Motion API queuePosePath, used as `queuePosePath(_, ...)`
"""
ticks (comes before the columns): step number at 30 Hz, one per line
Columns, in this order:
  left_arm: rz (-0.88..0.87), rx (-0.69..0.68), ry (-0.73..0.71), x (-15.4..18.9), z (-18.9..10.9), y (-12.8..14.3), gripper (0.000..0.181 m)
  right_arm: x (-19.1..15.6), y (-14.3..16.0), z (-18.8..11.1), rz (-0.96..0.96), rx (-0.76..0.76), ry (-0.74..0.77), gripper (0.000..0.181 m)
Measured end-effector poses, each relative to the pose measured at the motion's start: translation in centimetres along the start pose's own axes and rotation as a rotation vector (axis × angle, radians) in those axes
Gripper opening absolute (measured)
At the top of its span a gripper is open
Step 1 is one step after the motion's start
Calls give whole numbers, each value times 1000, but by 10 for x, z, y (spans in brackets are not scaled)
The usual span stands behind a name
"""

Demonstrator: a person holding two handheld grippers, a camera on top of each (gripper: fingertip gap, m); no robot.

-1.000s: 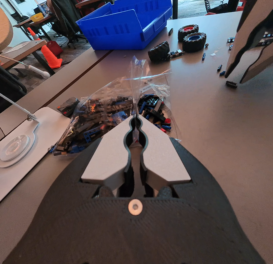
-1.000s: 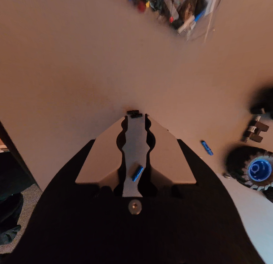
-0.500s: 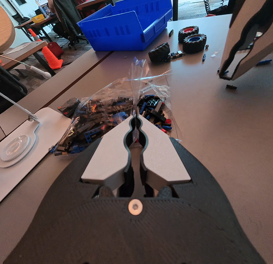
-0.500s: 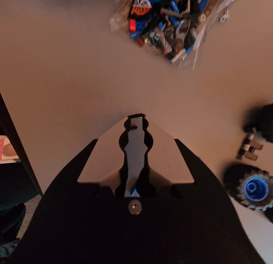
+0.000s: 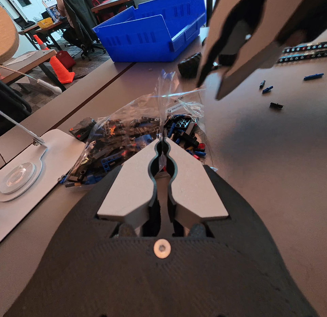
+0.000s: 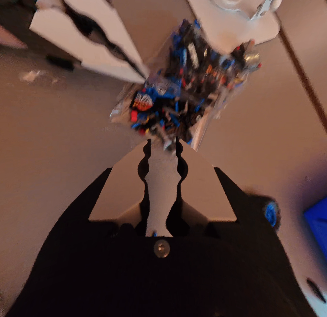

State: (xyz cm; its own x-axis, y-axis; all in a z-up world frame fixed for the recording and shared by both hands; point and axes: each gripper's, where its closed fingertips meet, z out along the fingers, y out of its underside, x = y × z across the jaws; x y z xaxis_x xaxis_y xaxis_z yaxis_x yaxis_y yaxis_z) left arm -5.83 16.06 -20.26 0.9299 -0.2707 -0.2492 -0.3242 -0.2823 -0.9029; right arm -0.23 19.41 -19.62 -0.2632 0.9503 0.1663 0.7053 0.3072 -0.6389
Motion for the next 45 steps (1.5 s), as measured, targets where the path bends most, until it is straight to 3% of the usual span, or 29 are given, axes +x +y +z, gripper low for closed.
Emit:
queuePosePath(4, 18, -11, 10, 4, 2, 1, 0, -27, 56, -31, 33, -93, -84, 27)
queuePosePath(9, 8, 1, 6, 3, 1, -1, 0, -44, 112, -31, 85, -226, -148, 27)
queuePosePath(18, 8, 2, 8, 3, 1, -1, 0, -47, 119, -26, 107, -208, -176, 14)
queuePosePath(21, 8, 3, 8, 3, 1, -1, 0, -44, 98, -23, 100, -141, -175, 13)
queuePosePath(26, 0, 13, 6, 2, 1, -3, 0, -25, 15, 0, 22, 45, -122, 13)
queuePosePath(28, -7, 20, 5, 1, 0, -4, 0, -7, -15, 15, 23, 107, -59, 30)
queuePosePath(31, -10, 24, 3, 0, -1, -4, 0, 3, -26, 18, 22, 94, -25, 31)
queuePosePath(34, -7, 18, 7, 1, 0, -3, 0, 9, 0, -6, 30, 31, 48, 30)
queuePosePath(39, 9, 10, 15, 5, 2, -3, 0, -1, 92, -45, 156, -142, 27, 25)
queuePosePath(41, 9, 11, 14, 5, 1, -3, 0, -8, 119, -49, 180, -181, 3, 20)
queuePosePath(45, -1, 22, 10, 3, 0, -4, 0, -16, 140, -42, 199, -217, -28, 15)
